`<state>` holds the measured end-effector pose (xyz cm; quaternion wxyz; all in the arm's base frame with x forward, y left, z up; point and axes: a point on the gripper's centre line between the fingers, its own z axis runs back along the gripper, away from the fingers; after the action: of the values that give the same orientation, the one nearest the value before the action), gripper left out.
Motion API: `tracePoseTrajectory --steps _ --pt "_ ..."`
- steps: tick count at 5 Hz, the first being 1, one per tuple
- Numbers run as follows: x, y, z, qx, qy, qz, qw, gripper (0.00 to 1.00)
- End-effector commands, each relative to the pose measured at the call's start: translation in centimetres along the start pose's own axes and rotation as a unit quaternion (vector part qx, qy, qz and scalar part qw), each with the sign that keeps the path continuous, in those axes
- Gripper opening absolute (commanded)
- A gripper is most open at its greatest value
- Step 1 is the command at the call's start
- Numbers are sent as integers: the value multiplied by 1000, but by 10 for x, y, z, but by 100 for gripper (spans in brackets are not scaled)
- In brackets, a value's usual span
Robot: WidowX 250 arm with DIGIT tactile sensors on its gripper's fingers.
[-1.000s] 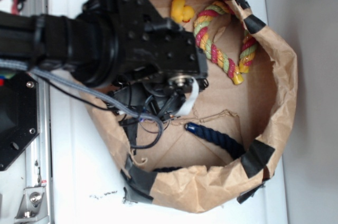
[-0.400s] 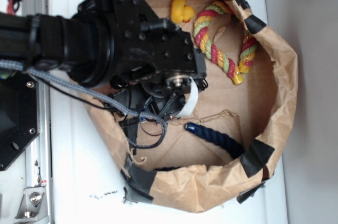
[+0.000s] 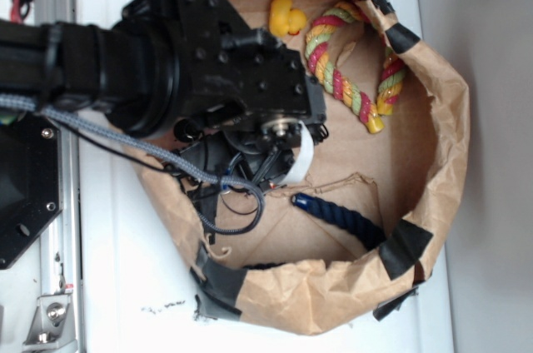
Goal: Grab the silver keys.
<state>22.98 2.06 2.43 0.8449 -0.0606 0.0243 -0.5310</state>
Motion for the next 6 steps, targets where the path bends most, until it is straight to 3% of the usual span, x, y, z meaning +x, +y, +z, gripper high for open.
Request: tracePoseTrajectory --steps 1,2,3,4,5,6 --pt "6 17 45 24 -50 72 996 0" --pt "4 31 91 13 -118 135 984 0" --pt "0 32 115 20 -154 144 977 0" --pt "1 22 116 37 -157 126 979 0" --pt "2 16 116 37 -155 113 981 0" --pt "2 14 103 40 -122 93 987 75"
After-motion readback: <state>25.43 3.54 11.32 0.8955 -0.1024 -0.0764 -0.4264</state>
